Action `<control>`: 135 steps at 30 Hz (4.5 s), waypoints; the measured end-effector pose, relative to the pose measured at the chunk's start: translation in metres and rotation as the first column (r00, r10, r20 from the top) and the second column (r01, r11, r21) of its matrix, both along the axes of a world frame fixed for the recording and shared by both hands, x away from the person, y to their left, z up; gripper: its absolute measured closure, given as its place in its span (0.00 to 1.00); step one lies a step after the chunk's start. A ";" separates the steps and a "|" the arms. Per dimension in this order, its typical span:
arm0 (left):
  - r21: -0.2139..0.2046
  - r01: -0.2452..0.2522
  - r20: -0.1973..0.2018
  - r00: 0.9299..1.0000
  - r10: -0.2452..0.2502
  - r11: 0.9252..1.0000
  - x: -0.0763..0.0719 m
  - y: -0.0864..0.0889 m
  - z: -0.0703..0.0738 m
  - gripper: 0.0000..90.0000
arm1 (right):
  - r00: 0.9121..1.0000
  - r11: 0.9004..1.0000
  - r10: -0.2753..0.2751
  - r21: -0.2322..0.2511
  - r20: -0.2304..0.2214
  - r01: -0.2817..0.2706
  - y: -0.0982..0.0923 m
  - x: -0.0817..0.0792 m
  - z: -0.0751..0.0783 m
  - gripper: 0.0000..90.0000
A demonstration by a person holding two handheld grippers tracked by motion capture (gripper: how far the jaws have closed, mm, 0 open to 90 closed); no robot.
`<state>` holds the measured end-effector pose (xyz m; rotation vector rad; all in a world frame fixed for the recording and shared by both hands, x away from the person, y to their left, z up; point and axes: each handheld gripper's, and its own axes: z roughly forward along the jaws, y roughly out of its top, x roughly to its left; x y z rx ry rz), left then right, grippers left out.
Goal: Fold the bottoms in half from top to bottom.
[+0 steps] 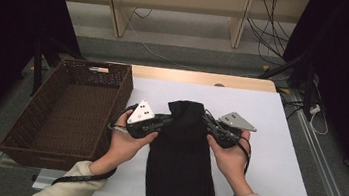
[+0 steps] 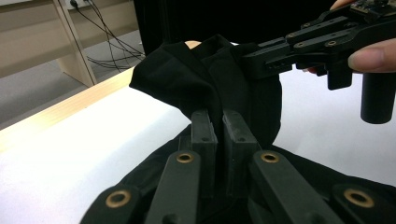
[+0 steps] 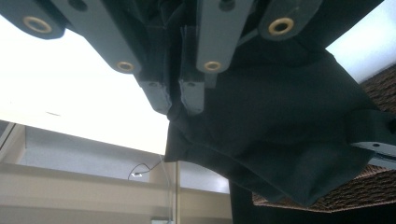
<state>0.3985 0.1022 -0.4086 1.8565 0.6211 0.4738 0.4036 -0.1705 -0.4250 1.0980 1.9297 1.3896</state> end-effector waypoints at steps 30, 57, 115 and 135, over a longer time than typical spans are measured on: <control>0.013 0.018 -0.011 1.000 -0.018 1.000 -0.006 -0.001 -0.002 0.94 | 1.000 1.000 0.018 -0.007 -0.016 -0.018 -0.003 -0.007 -0.003 0.94; 0.022 0.039 -0.026 0.999 -0.038 0.999 -0.012 -0.001 -0.005 0.94 | 0.998 0.999 0.044 -0.021 -0.040 -0.045 -0.005 -0.013 -0.005 0.94; 0.047 0.081 -0.041 0.996 -0.079 0.996 -0.024 -0.003 -0.013 0.94 | 0.991 0.995 0.090 -0.039 -0.104 -0.094 -0.012 -0.026 -0.014 0.94; 0.058 0.091 -0.051 0.995 -0.088 0.994 -0.026 -0.003 -0.018 0.93 | 0.986 0.992 0.110 -0.053 -0.127 -0.118 -0.014 -0.029 -0.016 0.94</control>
